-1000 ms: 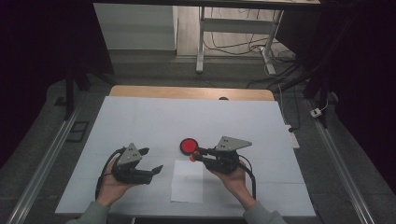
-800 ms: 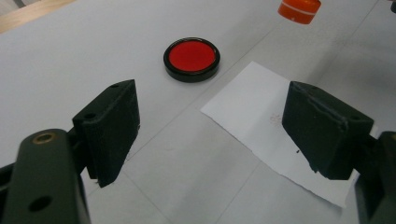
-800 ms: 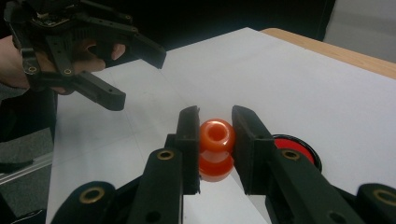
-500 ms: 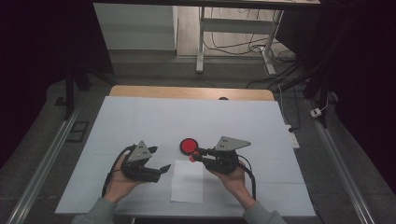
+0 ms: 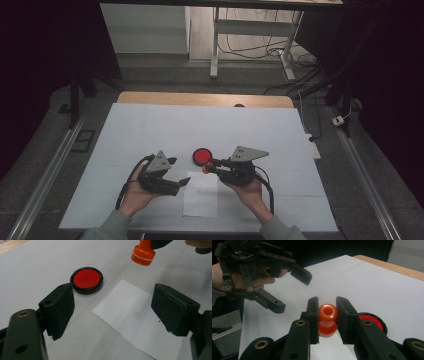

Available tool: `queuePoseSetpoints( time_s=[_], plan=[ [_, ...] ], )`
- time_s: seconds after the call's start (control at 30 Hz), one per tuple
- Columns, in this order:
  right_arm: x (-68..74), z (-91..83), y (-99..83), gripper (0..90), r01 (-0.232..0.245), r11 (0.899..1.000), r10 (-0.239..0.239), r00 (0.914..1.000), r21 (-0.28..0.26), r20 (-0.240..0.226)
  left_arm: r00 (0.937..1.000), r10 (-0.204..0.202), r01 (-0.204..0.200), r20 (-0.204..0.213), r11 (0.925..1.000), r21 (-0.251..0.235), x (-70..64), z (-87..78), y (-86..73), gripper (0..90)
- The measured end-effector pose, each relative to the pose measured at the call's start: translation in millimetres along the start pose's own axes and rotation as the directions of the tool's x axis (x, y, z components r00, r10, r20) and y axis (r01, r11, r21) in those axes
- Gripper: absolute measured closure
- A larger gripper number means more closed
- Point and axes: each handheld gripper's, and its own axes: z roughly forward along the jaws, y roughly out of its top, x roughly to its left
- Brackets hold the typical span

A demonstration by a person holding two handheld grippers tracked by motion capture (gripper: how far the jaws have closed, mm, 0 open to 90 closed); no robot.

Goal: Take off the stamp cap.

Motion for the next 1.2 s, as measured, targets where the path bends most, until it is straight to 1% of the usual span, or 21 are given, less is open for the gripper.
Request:
queuePoseSetpoints(
  time_s=[0.07, 0.13, 0.4, 0.47, 0.53, 0.67, 0.87, 1.0, 1.07, 1.2],
  plan=[
    [-0.3, -0.7, 0.5, 72.3, -0.011, 1.0, 0.011, 0.9999, -0.012, -0.009, 0.9999, 0.013, -0.013, 0.003, 0.9999, 0.002, -2.9, 1.7, 2.0, 19.9],
    [-0.5, -1.4, 0.9, 72.3, -0.017, 1.0, 0.017, 0.9998, -0.016, -0.012, 0.9998, 0.017, -0.017, 0.004, 0.9999, 0.002, -3.7, 1.9, 2.8, 20.0],
    [-0.4, -2.9, 1.5, 72.3, -0.016, 1.0, 0.016, 0.9998, -0.02, -0.009, 0.9994, 0.032, -0.033, 0.015, 0.9995, 0.003, -9.5, 7.6, 8.3, 20.3],
    [-0.4, -3.6, 1.8, 72.3, -0.015, 1.0, 0.015, 0.9999, -0.023, -0.008, 0.9991, 0.04, -0.04, 0.012, 0.9992, 0.009, -10.7, 8.2, 8.4, 20.2],
    [-1.2, -5.0, 2.6, 72.3, -0.017, 0.999, 0.017, 0.9998, -0.029, -0.006, 0.9994, 0.034, -0.034, 0.012, 0.9994, 0.007, -10.7, 9.0, 9.2, 20.4],
    [-1.7, -5.4, 3.7, 72.3, -0.021, 0.999, 0.02, 0.9998, -0.035, -0.008, 0.9989, 0.043, -0.043, 0.016, 0.999, 0.013, -12.8, 12.3, 15.1, 20.6],
    [-0.4, -3.4, 3.5, 72.3, -0.014, 0.999, 0.013, 0.9999, -0.029, -0.011, 0.9982, 0.051, -0.05, 0.031, 0.9986, -0.018, -18.7, 17.0, 27.7, 20.7],
    [-1.4, -4.4, 3.4, 72.3, -0.018, 0.999, 0.018, 0.9998, -0.029, -0.008, 0.9971, 0.07, -0.069, 0.031, 0.9974, -0.017, -22.2, 21.2, 29.9, 20.9],
    [-1.4, -3.7, 3.2, 72.3, -0.017, 0.999, 0.017, 0.9998, -0.027, -0.01, 0.9969, 0.072, -0.071, 0.032, 0.9973, -0.018, -22.5, 23.4, 30.2, 21.3],
    [-0.5, -1.6, 1.8, 72.3, -0.014, 1.0, 0.013, 0.9998, -0.019, -0.014, 0.9962, 0.077, -0.077, 0.04, 0.997, -0.005, -24.4, 29.6, 29.4, 22.2]
  ],
)
